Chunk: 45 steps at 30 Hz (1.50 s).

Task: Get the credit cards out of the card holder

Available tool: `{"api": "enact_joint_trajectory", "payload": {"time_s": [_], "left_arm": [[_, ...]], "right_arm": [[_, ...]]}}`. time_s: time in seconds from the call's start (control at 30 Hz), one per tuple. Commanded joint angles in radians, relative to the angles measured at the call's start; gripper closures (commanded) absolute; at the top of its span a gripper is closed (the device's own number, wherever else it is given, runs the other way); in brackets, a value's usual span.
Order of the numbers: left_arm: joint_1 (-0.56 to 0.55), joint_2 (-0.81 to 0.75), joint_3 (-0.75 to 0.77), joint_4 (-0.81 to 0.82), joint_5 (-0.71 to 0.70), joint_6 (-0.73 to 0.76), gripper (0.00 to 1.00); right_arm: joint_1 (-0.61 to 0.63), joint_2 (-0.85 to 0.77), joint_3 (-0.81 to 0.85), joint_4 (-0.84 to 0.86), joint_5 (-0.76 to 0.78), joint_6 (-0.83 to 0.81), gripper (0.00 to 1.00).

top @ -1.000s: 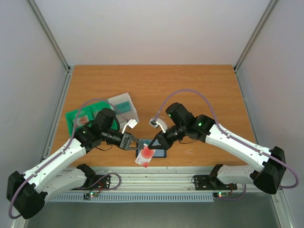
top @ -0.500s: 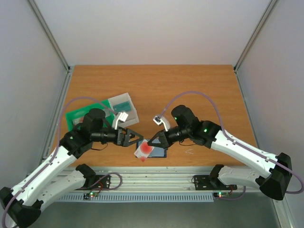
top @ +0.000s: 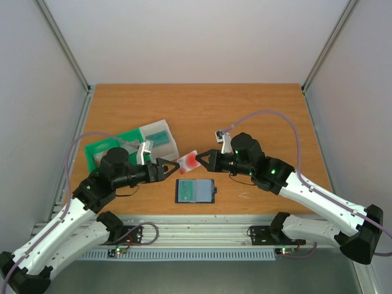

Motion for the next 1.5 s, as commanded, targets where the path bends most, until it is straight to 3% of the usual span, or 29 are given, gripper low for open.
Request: {"api": "enact_joint_trajectory", "payload": {"time_s": [0.0,0.2,0.47,0.57,0.8,0.9,0.97,1.0,1.1,1.17,1.47], "left_arm": [[0.003,-0.055,-0.039,0.155,-0.088,-0.136,0.05],[0.003,-0.139,-0.156,0.437,-0.121,-0.290,0.05],[0.003,-0.112,-0.216,0.620,-0.115,-0.401,0.06],[0.002,-0.093,-0.217,0.671,-0.105,-0.435,0.12],[0.003,-0.087,-0.192,0.647,-0.132,-0.440,0.46],[0.002,-0.093,-0.189,0.617,-0.157,-0.423,0.71],[0.002,-0.105,-0.184,0.578,-0.181,-0.414,0.94],[0.002,-0.113,-0.181,0.552,-0.196,-0.402,0.99],[0.003,-0.138,-0.173,0.458,-0.235,-0.341,0.99],[0.002,-0.156,-0.173,0.413,-0.255,-0.308,1.00],[0.003,-0.167,-0.119,0.200,-0.292,-0.150,0.99]], "right_arm": [[0.001,-0.010,0.017,0.127,0.108,0.107,0.99],[0.002,-0.036,-0.028,0.266,0.115,0.207,0.99],[0.002,-0.020,-0.089,0.451,0.089,0.307,0.99],[0.003,-0.017,-0.097,0.487,0.080,0.326,0.99],[0.001,-0.003,-0.125,0.544,0.051,0.366,0.99],[0.001,0.020,-0.113,0.543,0.007,0.361,0.99],[0.002,0.026,-0.113,0.535,0.004,0.365,0.99],[0.002,0.029,-0.114,0.527,0.005,0.360,0.99],[0.001,0.041,-0.114,0.500,-0.008,0.341,0.97],[-0.005,0.048,-0.116,0.486,-0.030,0.332,0.89],[-0.008,-0.024,-0.109,0.339,-0.059,0.201,0.29]]}}
